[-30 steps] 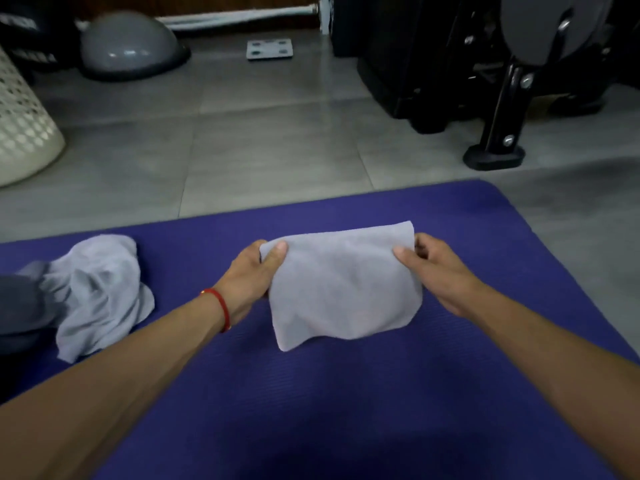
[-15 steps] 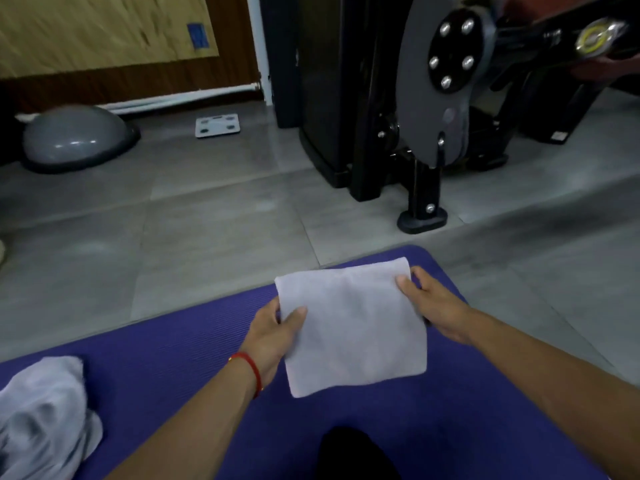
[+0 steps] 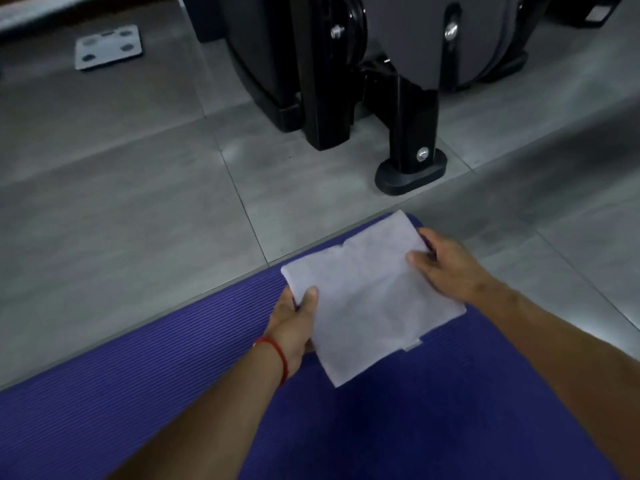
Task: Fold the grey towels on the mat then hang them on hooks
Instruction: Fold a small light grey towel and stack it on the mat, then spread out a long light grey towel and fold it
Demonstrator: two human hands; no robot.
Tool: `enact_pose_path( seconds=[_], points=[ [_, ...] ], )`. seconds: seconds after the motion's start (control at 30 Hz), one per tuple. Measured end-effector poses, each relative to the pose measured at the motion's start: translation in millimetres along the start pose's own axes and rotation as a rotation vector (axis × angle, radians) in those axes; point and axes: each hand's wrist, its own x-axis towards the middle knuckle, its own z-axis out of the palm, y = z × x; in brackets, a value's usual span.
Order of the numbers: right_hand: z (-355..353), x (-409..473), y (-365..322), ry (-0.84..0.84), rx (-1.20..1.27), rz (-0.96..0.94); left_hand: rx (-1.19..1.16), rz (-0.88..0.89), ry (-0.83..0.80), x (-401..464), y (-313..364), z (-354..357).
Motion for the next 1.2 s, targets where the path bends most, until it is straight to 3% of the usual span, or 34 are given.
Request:
enact_pose_path(
  seconds=[0.1, 0.17, 0.23, 0.33, 0.43, 0.53, 0.63, 0.7, 0.77, 0.87, 1.2],
  points=[
    [14.8, 50.2, 21.0, -0.004, -0.197, 0.106, 0.03, -0.025, 0.146, 46.1, -6.9, 1.7],
    [41.0, 60.4, 29.4, -0.015, -0.449, 0.255, 0.478, 0.05, 0.353, 56.8, -34.7, -26.6],
    [82.1, 50.5, 31.5, 0.037, -0.66, 0.162, 0.994, 0.148, 0.468, 40.7, -75.8, -72.8],
    [150.4, 20.1, 32.9, 0.036, -0.753, -0.153, 1.271, 0.056, 0.483, -11.6, -133.3, -145.8],
    [177.6, 18.9, 38.0, 0.037, -0.778, -0.1, 1.438, -0.032, 0.37, -54.5, -171.8, -201.2],
    [175.2, 12.5, 28.2, 0.093, -0.781, -0.102, 1.445, -0.066, 0.203, -60.4, -175.8, -222.8],
    [211.6, -51.0, -11.8, 0.077, -0.656, -0.332, 1.377, -0.078, 0.163, -56.8, -172.4, -221.6],
    [273.3, -136.0, -44.4, -0.122, -0.559, -0.427, 1.373, -0.067, 0.147, -59.7, -171.1, -218.5],
    [329.7, -213.5, -76.7, -0.37, -0.516, -0.355, 1.354, -0.089, 0.12, -61.5, -169.0, -222.7],
    [379.6, -261.3, -98.4, -0.633, -0.661, -0.215, 1.286, -0.11, 0.045, -63.0, -161.4, -231.0],
    [395.9, -258.2, -102.3, -0.6, -0.83, -0.132, 1.308, -0.099, 0.031, -63.2, -156.0, -234.8]
  ],
)
